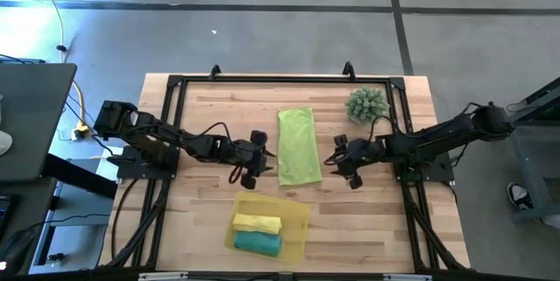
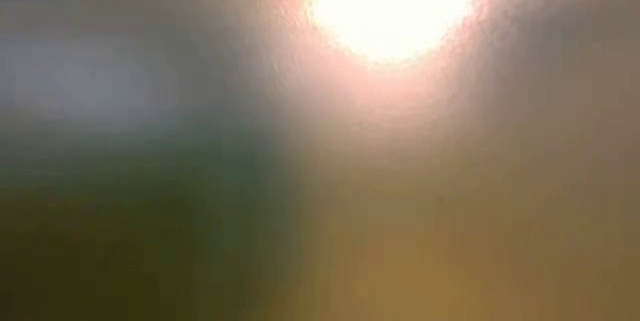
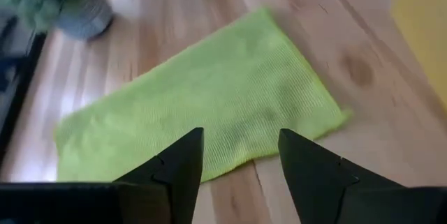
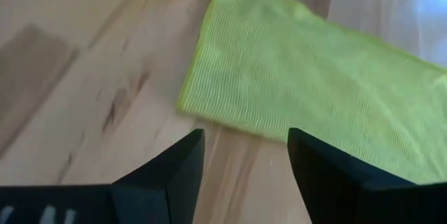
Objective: Roll microfiber towels into tight, uniform cylinder then place into a basket
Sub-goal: Roll the green towel
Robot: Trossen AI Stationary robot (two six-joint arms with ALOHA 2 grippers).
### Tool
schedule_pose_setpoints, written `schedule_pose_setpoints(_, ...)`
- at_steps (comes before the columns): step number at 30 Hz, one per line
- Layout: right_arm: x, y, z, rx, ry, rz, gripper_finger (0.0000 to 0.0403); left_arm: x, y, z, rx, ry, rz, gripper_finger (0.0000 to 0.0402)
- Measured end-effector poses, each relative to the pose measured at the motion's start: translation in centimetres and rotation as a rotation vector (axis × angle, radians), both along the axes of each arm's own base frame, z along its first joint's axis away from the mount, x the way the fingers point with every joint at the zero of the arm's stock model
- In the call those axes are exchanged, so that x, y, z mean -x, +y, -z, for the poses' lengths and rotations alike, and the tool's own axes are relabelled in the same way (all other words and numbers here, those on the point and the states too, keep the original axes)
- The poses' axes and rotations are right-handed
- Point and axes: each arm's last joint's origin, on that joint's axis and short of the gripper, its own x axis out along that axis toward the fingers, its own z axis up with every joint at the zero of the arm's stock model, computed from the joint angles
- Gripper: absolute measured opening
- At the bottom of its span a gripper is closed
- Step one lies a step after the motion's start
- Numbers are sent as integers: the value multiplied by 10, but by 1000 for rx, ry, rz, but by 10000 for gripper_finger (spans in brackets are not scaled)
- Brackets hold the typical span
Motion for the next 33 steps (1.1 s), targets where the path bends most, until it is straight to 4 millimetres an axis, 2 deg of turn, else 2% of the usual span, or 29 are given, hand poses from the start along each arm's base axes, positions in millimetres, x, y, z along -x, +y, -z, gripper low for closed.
schedule_pose_setpoints(5, 3, 0, 3, 93, 40, -78, 191, 2, -2, 2, -120, 57, 96, 172)
schedule_pose_setpoints(14, 3, -2, 3, 169, 36, -88, 186, 3, -1, 9, -256, 147, 216, 170)
schedule_pose_setpoints(21, 1, -3, 2, 249, 16, -150, 186, 0, 11, 24, -342, 215, 264, 170)
schedule_pose_setpoints(28, -13, -19, 4, 288, -54, -7, 186, -18, 39, 34, -348, 123, 154, 170)
schedule_pose_setpoints(33, -30, -41, 8, 148, -180, 220, 186, -29, 47, 31, -210, 72, -17, 170)
